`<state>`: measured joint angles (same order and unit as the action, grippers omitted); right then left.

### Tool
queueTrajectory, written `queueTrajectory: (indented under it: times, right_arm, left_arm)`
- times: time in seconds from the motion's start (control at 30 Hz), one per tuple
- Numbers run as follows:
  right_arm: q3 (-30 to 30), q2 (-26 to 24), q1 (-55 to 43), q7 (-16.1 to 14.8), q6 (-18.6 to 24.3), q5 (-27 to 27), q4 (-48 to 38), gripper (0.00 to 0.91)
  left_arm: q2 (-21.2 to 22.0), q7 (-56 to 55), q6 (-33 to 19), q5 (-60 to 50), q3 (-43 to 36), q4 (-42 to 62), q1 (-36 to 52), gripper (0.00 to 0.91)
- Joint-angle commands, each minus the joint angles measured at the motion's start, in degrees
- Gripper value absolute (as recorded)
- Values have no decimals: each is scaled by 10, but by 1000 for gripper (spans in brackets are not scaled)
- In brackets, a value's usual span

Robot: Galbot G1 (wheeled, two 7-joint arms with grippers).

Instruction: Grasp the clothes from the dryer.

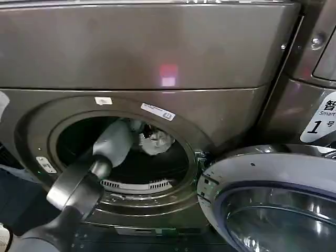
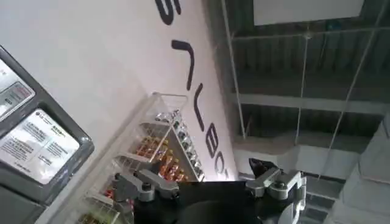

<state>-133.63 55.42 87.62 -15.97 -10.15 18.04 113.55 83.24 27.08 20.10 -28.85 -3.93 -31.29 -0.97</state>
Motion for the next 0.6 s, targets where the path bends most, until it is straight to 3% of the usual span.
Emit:
queueTrajectory:
  times: [0.03,0.13,0.3,0.6]
  right_arm:
    - [2,0,-1,0,0,2,1,907]
    - [2,2,-1,0,0,2,1,907]
    - [2,4,0,0,1,2,3,907]
    - [5,10,-2,0,3,1,5,907]
  left_arm:
    - [-1,-249,24,216,74,-180,-101,0]
    - [0,-296,5,287,102,-233,-133,0]
    - [8,-338,-49,298,150,-305,-205,0]
    - [9,-341,-198,333,227,-442,-352,0]
